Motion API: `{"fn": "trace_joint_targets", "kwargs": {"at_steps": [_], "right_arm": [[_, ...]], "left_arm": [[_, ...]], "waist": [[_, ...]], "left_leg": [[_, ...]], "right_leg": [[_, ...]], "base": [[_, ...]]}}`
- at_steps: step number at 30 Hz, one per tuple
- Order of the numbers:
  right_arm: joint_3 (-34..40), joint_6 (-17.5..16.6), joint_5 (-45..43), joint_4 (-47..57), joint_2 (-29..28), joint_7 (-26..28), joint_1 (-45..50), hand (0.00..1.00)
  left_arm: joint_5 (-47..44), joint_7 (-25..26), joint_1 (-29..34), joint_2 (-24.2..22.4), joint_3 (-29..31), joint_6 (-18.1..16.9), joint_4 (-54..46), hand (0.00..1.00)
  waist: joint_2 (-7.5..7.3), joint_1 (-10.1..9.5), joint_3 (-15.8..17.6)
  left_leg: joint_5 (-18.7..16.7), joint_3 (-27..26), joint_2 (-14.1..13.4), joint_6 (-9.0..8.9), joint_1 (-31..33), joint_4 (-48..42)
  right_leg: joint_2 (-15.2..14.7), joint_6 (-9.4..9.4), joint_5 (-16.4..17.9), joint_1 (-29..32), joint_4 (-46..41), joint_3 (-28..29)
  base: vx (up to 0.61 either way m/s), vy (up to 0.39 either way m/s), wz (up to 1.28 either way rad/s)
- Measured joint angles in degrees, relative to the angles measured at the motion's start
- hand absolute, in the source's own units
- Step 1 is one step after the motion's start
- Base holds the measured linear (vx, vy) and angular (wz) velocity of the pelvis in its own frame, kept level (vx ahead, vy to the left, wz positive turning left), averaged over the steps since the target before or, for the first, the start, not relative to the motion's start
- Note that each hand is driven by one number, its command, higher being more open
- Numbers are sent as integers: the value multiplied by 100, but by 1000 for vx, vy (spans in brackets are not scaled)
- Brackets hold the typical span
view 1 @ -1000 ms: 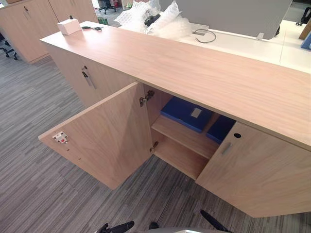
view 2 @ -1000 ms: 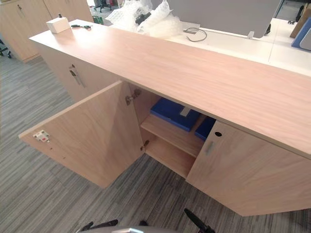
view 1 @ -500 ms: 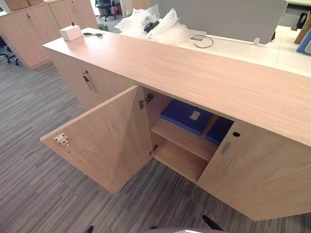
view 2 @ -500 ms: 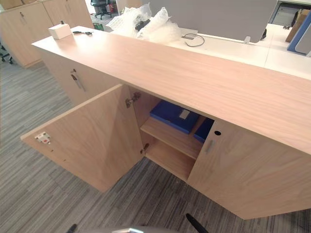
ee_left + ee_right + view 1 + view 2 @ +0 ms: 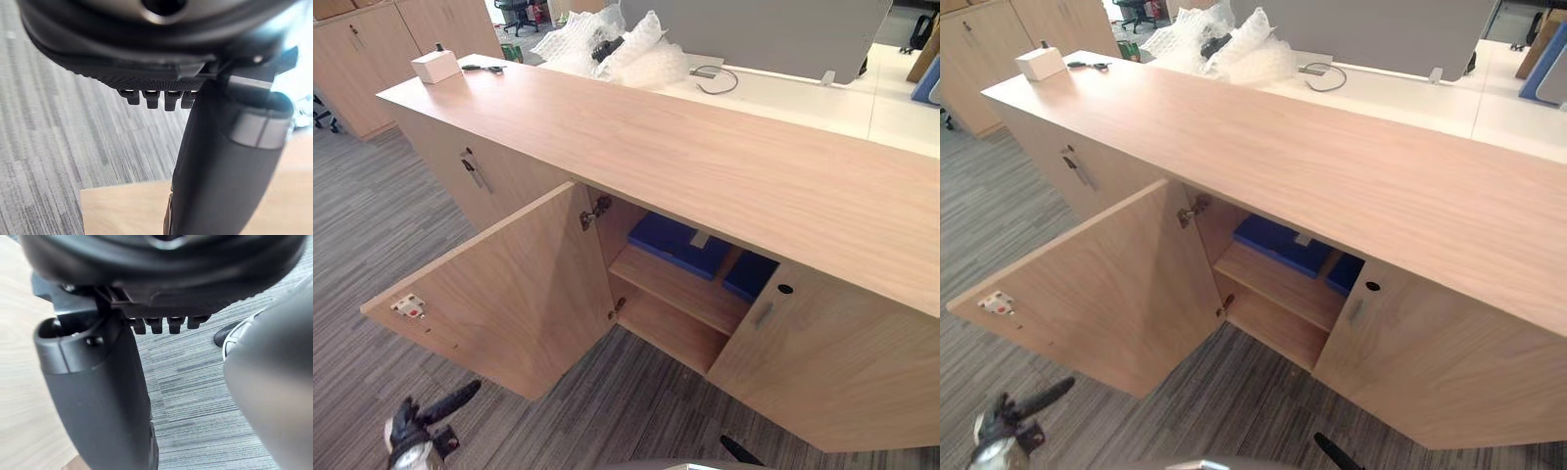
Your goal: Walk over to the cabinet, pick up the folder, carry it to the office cabinet, place the folder inside the office cabinet, then close the office cabinet door
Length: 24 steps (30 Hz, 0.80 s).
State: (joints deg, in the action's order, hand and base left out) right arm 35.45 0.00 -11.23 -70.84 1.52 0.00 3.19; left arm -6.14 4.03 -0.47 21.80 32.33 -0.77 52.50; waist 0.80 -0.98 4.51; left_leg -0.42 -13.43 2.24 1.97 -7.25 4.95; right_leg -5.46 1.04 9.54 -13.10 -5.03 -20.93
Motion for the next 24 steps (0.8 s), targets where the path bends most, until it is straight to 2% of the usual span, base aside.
{"fn": "trace_joint_targets", "kwargs": {"at_steps": [4,5,7,8,9,10,11,12,14,19,22,24], "right_arm": [[-78,1,1,52,-15,64,3,100],[-70,3,-2,64,-14,77,13,100],[-73,7,-1,131,-2,95,80,100],[-74,6,-4,152,33,104,103,100],[-128,-1,0,216,111,128,125,100],[-204,2,0,257,112,130,138,100],[-335,-12,0,268,95,138,193,100],[-356,-6,-1,238,87,154,312,100],[-403,-8,-1,242,134,161,364,100],[-413,-9,-1,254,211,190,388,100],[-440,-10,-2,259,208,191,401,100],[-573,-13,-2,273,210,194,443,100]], "left_arm": [[340,-51,-350,320,-443,37,-119,100],[412,-46,-363,424,-465,83,-100,100],[566,-46,-382,619,-724,123,-101,100],[599,-48,-402,690,-867,148,-101,100],[678,-47,-425,761,-959,192,-101,100],[680,-43,-436,803,-975,214,-101,100],[698,-26,-454,954,-1082,263,-101,100],[805,-34,-478,1022,-1225,266,-109,100],[975,-44,-472,1050,-1356,269,-129,100],[1250,-56,-472,1082,-1402,302,-130,100],[1274,-52,-449,1106,-1452,326,-208,100],[1307,-23,-89,1088,-1531,388,-813,100]], "waist": [[-10,-3,-18],[-5,-10,-22],[2,-44,-22],[77,-55,1],[222,-63,1],[217,-67,-5],[82,-109,-63],[15,-110,-162],[50,-218,-187],[167,-231,-219],[162,-255,-224],[115,-300,-253]], "left_leg": [[-24,-1,-111,-38,-24,-16],[-67,-5,-171,-103,-32,-35],[-71,8,-240,-108,-15,-97],[-72,29,-334,-109,-11,-149],[-72,109,-562,-111,0,-207],[-73,132,-586,-113,1,-225],[-157,150,-532,-253,23,-279],[-289,249,-547,-418,43,-333],[-301,253,-607,-439,76,-424],[-295,240,-636,-474,110,-435],[-295,181,-630,-474,111,-447],[-293,122,-595,-469,157,-455]], "right_leg": [[99,-28,-53,3,-38,124],[137,-30,-57,16,-80,143],[171,-36,-63,88,-259,190],[207,-35,-64,207,-546,232],[304,-34,292,411,-550,221],[312,-11,298,429,-223,200],[197,-11,-369,582,255,201],[160,129,-235,566,231,232],[224,119,-242,551,255,248],[298,16,-332,541,363,280],[298,3,-423,535,436,344],[257,41,-494,597,471,405]], "base": [[35,-90,-4],[38,-85,-3],[43,-88,2],[36,-95,7],[15,-98,7],[-44,-96,12],[-63,-86,29],[-23,-138,26],[1,-150,9],[-41,-24,-4],[-45,45,-12],[-52,74,-14]]}}
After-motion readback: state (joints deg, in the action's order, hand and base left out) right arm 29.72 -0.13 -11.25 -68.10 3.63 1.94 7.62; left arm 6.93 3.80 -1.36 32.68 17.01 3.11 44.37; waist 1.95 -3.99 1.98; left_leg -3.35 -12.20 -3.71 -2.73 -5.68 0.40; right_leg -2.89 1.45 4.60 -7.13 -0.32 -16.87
